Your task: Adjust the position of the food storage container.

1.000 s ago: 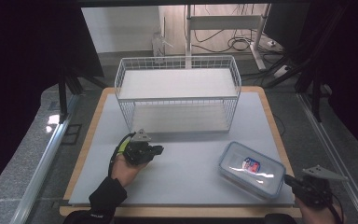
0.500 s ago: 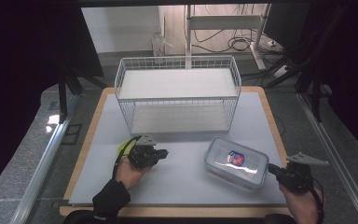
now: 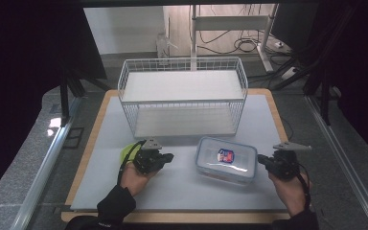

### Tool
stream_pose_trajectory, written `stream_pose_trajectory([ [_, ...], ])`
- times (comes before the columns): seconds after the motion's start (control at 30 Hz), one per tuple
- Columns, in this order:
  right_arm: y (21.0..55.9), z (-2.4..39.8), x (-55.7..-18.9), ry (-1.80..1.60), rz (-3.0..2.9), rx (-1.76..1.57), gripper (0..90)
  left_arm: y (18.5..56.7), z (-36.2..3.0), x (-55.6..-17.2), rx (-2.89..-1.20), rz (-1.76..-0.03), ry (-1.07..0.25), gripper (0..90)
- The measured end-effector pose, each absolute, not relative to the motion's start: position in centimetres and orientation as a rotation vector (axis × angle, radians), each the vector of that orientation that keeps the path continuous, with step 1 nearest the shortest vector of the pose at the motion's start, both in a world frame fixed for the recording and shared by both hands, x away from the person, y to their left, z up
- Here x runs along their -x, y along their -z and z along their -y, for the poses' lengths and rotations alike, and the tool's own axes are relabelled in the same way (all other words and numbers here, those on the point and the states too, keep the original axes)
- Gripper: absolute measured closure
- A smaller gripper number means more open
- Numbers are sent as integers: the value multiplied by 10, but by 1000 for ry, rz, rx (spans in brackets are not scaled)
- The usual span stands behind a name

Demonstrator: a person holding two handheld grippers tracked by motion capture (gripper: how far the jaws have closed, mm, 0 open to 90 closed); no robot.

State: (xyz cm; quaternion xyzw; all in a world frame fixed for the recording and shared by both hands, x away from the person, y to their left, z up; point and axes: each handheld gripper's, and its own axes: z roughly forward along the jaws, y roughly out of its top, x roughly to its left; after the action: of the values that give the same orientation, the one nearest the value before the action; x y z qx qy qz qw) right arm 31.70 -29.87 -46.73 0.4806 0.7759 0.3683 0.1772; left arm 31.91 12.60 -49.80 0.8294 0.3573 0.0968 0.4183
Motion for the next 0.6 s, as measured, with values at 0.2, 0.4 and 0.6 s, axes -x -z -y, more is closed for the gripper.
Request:
stream_pose_trajectory([
  [0.2,469,273,-335,-1080,-2244,-1324,900,499,-124,-319,-2075,-928,-270,880],
  [0.4,472,248,-346,-1117,-2292,-1278,900,500,-125,-320,-2081,-971,-322,879],
  [0.6,477,240,-349,-1067,-2309,-1283,900,500,-124,-327,-2052,-1036,-316,872],
])
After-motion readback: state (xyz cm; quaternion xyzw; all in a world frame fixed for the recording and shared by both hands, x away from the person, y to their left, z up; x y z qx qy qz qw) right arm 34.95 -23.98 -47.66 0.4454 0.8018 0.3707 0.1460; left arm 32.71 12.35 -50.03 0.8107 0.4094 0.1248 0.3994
